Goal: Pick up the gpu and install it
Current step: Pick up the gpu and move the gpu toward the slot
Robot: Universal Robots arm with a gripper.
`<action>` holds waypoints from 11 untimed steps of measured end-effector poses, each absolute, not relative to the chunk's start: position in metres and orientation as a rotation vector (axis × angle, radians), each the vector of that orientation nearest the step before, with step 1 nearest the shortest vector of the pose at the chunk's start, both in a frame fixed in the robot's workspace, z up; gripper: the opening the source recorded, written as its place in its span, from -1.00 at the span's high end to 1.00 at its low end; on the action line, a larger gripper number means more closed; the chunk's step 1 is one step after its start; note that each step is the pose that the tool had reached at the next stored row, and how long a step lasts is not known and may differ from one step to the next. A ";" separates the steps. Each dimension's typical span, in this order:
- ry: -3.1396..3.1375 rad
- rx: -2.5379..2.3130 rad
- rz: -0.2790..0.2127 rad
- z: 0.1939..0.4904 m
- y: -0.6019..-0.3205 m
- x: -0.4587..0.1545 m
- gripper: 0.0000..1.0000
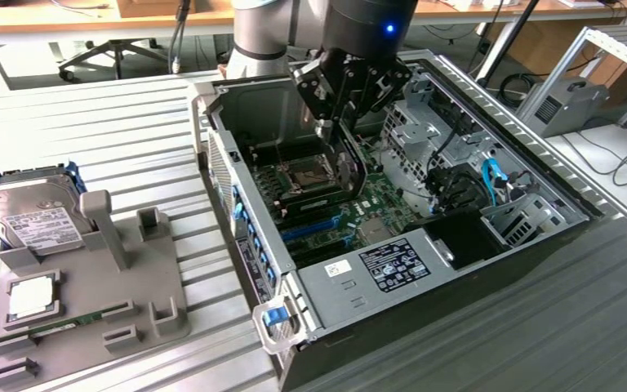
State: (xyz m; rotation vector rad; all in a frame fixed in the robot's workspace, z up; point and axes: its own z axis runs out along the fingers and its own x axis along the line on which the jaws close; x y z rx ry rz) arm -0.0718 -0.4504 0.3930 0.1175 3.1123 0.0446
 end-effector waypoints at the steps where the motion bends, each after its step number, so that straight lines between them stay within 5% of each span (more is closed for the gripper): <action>1: 3.112 0.118 0.045 0.393 -0.450 -0.071 0.48; 11: 3.112 0.118 0.044 0.391 -0.450 -0.067 0.48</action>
